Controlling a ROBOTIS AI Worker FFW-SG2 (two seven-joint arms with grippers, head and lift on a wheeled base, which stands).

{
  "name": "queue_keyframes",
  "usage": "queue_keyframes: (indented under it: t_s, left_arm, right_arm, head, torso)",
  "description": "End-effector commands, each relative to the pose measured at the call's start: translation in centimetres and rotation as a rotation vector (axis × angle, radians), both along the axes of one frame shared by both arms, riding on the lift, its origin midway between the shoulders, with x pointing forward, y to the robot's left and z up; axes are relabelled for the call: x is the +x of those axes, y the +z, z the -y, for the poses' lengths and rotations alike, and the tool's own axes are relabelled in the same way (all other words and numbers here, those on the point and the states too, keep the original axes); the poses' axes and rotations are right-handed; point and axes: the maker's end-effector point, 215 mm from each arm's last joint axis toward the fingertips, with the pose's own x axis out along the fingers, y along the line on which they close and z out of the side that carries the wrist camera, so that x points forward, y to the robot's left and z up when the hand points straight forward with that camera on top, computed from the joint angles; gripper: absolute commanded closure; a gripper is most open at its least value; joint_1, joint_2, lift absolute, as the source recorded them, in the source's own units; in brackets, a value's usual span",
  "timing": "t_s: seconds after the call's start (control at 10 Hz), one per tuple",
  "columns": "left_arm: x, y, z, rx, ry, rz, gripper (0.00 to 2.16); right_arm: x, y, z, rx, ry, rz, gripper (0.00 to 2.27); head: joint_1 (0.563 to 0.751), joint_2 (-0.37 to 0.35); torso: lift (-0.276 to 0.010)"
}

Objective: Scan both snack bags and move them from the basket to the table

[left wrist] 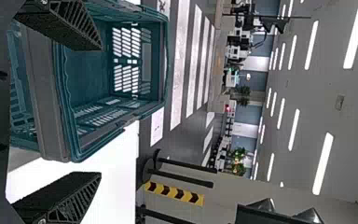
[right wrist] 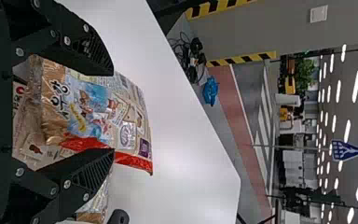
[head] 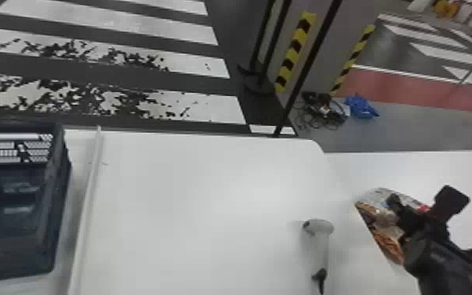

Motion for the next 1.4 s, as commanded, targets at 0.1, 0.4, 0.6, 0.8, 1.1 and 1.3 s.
queue_keyframes:
  t_s: [0.1,0.4,0.6,0.8,1.1,1.3]
  left_arm:
    - [0.1,0.5,0.3,-0.001,-0.003,0.009,0.03]
    - [0.3,1.3,0.5,0.005,-0.005,0.023,0.03]
    - [0.4,1.7,1.1,-0.003,-0.008,0.029,0.03]
    - [0.3,2.5,2.4,-0.021,-0.016,0.04,0.03]
    - [-1.4,2.1,5.3,-0.034,-0.024,0.003,0.03]
    - [-3.6,0.7,7.5,-0.018,-0.051,-0.037,0.03]
  right_arm:
    - [1.0,2.6,-8.4,-0.021,0.151,0.051,0.05]
    - [1.2,5.0,-19.4,-0.079,0.339,0.077,0.05]
    - [-0.9,6.3,-28.0,-0.023,0.469,0.075,0.05]
    - [-3.4,9.5,-34.9,-0.042,0.564,0.11,0.05]
    - [-6.7,9.0,-42.0,-0.027,0.676,0.059,0.05]
    - [-8.9,8.2,-45.9,0.004,0.721,0.049,0.06]
  head:
    - [0.695,-0.35]
    - [0.695,-0.35]
    - [0.695,-0.342]
    - [0.695,-0.242]
    - [0.695,-0.167]
    - [0.695,-0.141]
  torso:
    - [-0.098]
    - [-0.098]
    - [-0.098]
    - [-0.098]
    - [-0.098]
    - [-0.098]
